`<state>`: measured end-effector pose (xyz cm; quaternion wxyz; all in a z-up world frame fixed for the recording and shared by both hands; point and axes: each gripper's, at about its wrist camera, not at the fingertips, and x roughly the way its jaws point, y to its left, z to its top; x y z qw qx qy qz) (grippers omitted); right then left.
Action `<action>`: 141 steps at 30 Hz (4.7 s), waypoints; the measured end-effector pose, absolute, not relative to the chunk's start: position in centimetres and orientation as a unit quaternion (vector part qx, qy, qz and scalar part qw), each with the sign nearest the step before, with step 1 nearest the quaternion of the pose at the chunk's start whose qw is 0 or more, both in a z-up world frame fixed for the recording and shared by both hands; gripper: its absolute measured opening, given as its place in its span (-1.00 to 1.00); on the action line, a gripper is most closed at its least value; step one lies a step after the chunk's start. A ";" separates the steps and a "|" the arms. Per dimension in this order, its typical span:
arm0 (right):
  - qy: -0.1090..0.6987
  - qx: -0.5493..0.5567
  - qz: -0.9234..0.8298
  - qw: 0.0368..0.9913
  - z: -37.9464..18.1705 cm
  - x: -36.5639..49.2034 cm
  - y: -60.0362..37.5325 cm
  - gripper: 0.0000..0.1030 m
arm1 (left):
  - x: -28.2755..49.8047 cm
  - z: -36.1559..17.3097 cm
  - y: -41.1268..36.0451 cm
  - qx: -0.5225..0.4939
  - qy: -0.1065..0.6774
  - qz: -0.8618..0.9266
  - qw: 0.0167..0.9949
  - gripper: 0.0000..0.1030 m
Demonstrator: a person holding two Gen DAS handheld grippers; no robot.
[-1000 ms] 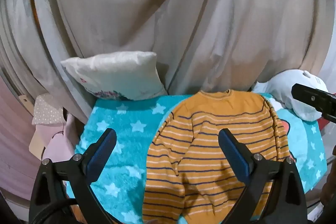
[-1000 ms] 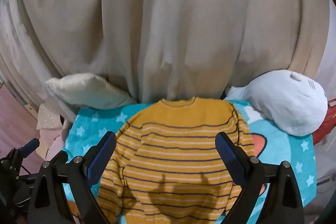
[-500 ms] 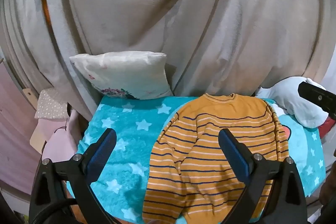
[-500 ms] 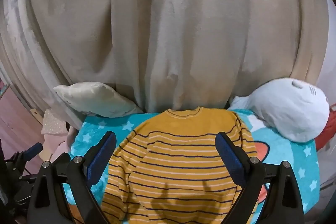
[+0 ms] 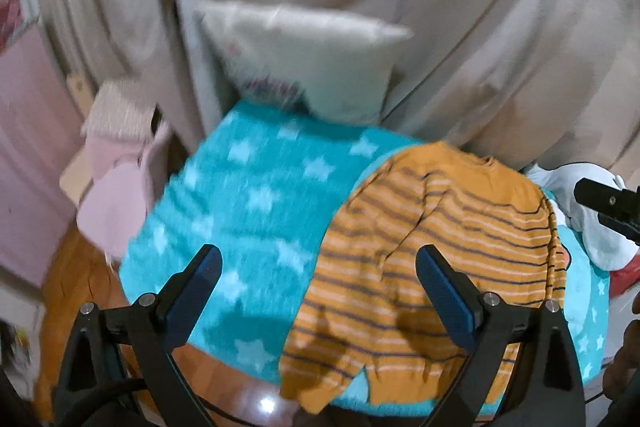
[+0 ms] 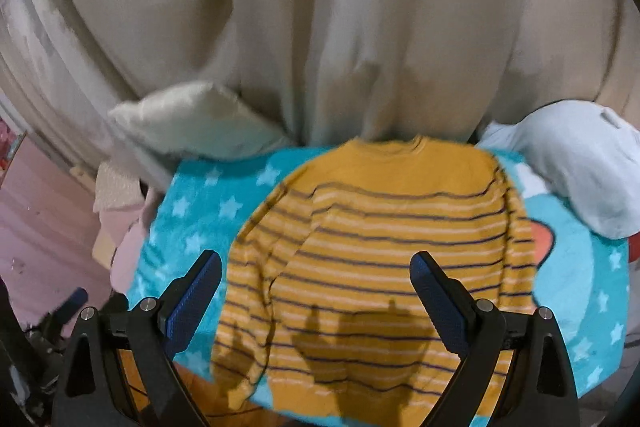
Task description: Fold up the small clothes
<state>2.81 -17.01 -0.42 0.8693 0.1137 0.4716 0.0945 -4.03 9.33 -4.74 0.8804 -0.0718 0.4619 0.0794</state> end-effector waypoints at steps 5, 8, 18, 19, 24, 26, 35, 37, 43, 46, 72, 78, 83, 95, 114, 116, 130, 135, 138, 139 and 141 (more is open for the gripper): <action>0.502 0.080 0.134 0.851 -2.6 3.8 -12.2 0.88 | -5.8 -8.5 13.0 -0.103 0.493 0.115 0.857 0.89; 0.518 0.067 0.164 0.837 -4.2 4.2 -9.1 0.85 | -6.5 -10.7 15.1 -0.119 0.505 0.134 0.844 0.89; 0.594 0.082 0.218 0.770 -10.8 7.5 -2.0 0.73 | -7.3 -17.1 21.4 -0.153 0.547 0.157 0.808 0.89; 0.599 0.087 0.222 0.764 -11.5 8.0 -1.5 0.73 | -7.2 -17.7 21.7 -0.153 0.555 0.155 0.803 0.89; 0.627 0.086 0.223 0.741 -14.5 10.0 1.0 0.65 | -6.7 -19.6 22.2 -0.156 0.569 0.113 0.800 0.89; 0.638 0.080 0.204 0.738 -16.2 11.1 1.5 0.64 | -6.3 -20.2 21.5 -0.166 0.570 0.076 0.801 0.89; 0.684 0.090 0.192 0.698 -21.8 16.0 2.9 0.52 | -4.1 -27.0 14.5 -0.168 0.652 -0.027 0.739 0.33; 0.688 0.083 0.199 0.693 -22.2 16.2 3.6 0.52 | -3.8 -27.0 13.8 -0.177 0.650 -0.042 0.738 0.27; 0.719 0.020 0.185 0.670 -24.4 16.8 6.3 0.25 | -3.8 -26.7 13.6 -0.174 0.654 -0.044 0.734 -0.89; 0.723 0.025 0.179 0.667 -24.3 17.0 6.3 0.09 | -4.7 -24.2 15.2 -0.213 0.629 -0.070 0.744 -0.90; 0.637 0.163 0.280 0.700 -11.8 14.8 -12.5 -0.91 | -3.9 -6.5 -7.2 0.011 0.558 -0.321 0.765 -0.90; 0.644 0.168 0.269 0.696 -17.7 15.3 -21.6 -0.91 | -2.2 -14.9 -13.7 -0.034 0.611 -0.309 0.728 -0.80; 0.667 0.206 0.246 0.672 -25.7 15.2 -25.2 -0.56 | -3.8 -17.6 -14.1 -0.037 0.638 -0.283 0.715 -0.22; 0.669 0.110 0.219 0.702 -25.7 5.1 -27.4 -0.81 | 0.9 -16.6 -5.3 -0.125 0.615 -0.086 0.774 -0.03; 0.579 0.186 0.314 0.729 -14.8 20.0 -21.0 0.53 | 13.1 -24.0 5.0 -0.249 0.622 -0.017 0.742 0.18; 0.588 0.171 0.314 0.726 -14.9 24.0 -18.5 0.43 | 13.8 -25.3 5.5 -0.268 0.630 -0.025 0.729 0.18; 0.704 0.108 0.263 0.651 -24.9 35.0 -9.0 -0.88 | 18.3 -28.2 3.2 -0.313 0.641 -0.098 0.694 -0.41; 0.663 0.138 0.269 0.685 -21.8 35.0 -10.1 -0.89 | 19.0 -27.8 2.5 -0.294 0.639 -0.118 0.701 -0.81; 0.648 0.146 0.277 0.694 -20.6 35.3 -11.2 -0.90 | 18.1 -25.1 4.7 -0.291 0.605 -0.095 0.735 -0.84; 0.647 0.152 0.277 0.694 -20.3 35.5 -11.4 -0.90 | 17.7 -24.0 5.5 -0.291 0.593 -0.090 0.745 -0.84; 0.625 0.177 0.294 0.701 -18.7 35.7 -12.0 -0.90 | 17.1 -21.8 7.1 -0.298 0.575 -0.087 0.757 -0.85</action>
